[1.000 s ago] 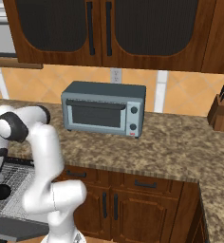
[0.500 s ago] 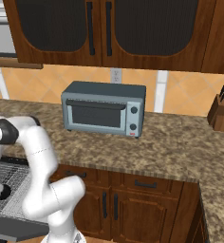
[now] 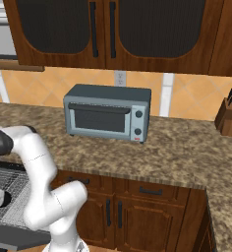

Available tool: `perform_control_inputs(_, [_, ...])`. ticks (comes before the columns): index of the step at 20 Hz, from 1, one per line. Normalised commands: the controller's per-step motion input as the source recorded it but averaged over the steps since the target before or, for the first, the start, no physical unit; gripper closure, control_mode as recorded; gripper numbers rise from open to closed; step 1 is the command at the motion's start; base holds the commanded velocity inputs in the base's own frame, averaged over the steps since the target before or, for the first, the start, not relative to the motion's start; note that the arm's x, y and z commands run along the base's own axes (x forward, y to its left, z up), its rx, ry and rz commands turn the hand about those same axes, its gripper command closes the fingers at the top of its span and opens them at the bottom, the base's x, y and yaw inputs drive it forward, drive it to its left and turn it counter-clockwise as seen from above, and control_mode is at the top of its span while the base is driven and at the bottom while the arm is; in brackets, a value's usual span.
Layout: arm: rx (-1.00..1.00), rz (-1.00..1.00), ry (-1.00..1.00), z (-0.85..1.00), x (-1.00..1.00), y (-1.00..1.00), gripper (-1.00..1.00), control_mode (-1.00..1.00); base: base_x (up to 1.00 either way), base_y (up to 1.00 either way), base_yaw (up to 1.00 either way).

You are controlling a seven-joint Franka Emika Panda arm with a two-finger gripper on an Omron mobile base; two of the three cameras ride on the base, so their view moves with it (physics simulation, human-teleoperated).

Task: Pick up the cup and bowl from the counter, place them in the dishwasher, and close the dishwasher door.

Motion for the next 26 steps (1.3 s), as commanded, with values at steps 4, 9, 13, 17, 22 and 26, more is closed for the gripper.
perform_control_inputs(4, [0.07,0.0,0.33,-0.09,0.42,-0.42,1.0,-1.0,0.0,0.0,0.0])
perform_control_inputs(9, [0.0,0.0,0.31,-0.09,0.28,-0.13,1.0,-1.0,0.0,0.0,0.0])
perform_control_inputs(13, [0.0,0.0,0.12,-0.32,0.18,0.0,1.0,-1.0,0.0,0.0,0.0])
perform_control_inputs(17, [0.0,0.0,0.0,-0.53,0.01,0.01,1.0,-1.0,0.0,0.0,0.0])
perform_control_inputs(22, [-0.02,0.0,-0.07,-0.69,0.01,0.01,1.0,-1.0,0.0,0.0,0.0])
perform_control_inputs(26, [-0.01,0.0,-0.08,-0.62,0.0,0.01,1.0,-1.0,0.0,0.0,0.0])
